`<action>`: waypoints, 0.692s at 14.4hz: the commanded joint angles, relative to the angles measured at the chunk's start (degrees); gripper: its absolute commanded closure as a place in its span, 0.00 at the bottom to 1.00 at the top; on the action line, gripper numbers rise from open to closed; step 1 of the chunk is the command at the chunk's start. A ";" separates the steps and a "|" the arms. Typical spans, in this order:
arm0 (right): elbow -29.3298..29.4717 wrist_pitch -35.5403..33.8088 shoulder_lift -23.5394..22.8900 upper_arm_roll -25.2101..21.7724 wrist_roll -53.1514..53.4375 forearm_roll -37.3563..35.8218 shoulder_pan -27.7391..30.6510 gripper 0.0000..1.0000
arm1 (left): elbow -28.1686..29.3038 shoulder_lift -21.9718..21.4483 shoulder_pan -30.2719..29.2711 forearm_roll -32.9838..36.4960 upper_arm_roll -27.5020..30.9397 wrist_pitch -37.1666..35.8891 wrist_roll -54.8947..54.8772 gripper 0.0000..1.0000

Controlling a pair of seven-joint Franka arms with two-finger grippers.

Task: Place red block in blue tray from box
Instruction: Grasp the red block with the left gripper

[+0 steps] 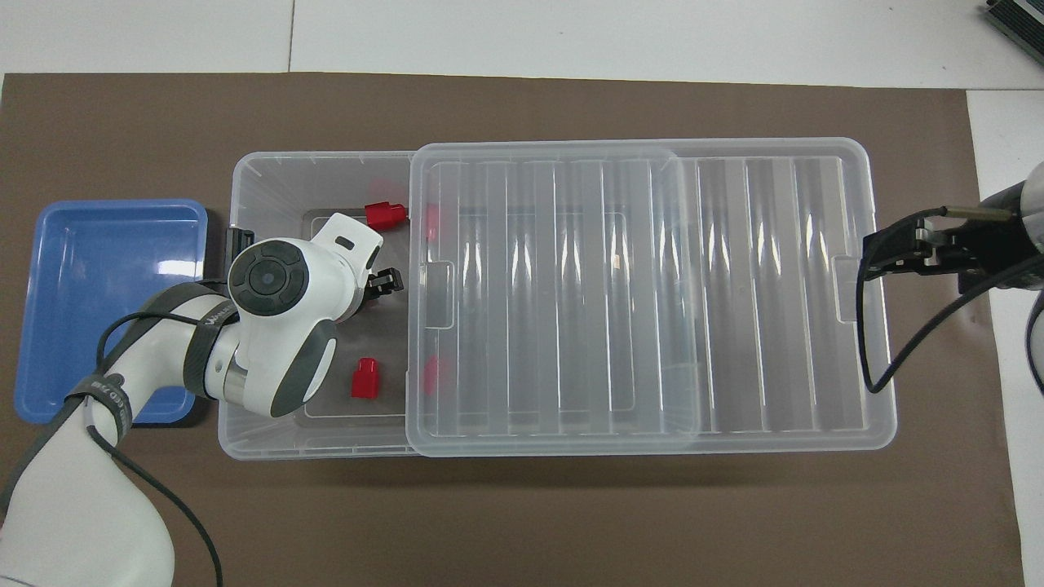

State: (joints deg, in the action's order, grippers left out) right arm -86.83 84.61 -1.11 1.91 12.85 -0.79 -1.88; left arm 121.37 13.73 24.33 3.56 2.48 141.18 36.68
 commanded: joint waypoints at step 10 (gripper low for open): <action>-3.97 0.99 2.78 0.20 -2.74 0.18 1.09 0.00 | -7.35 -2.11 0.46 2.95 0.95 -13.44 -0.11 1.00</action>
State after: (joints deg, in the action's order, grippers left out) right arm -88.76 84.61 0.04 1.77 11.78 -0.79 -1.66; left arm 117.35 13.57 24.33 5.35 2.76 134.39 36.63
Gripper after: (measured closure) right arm 0.000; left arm 0.656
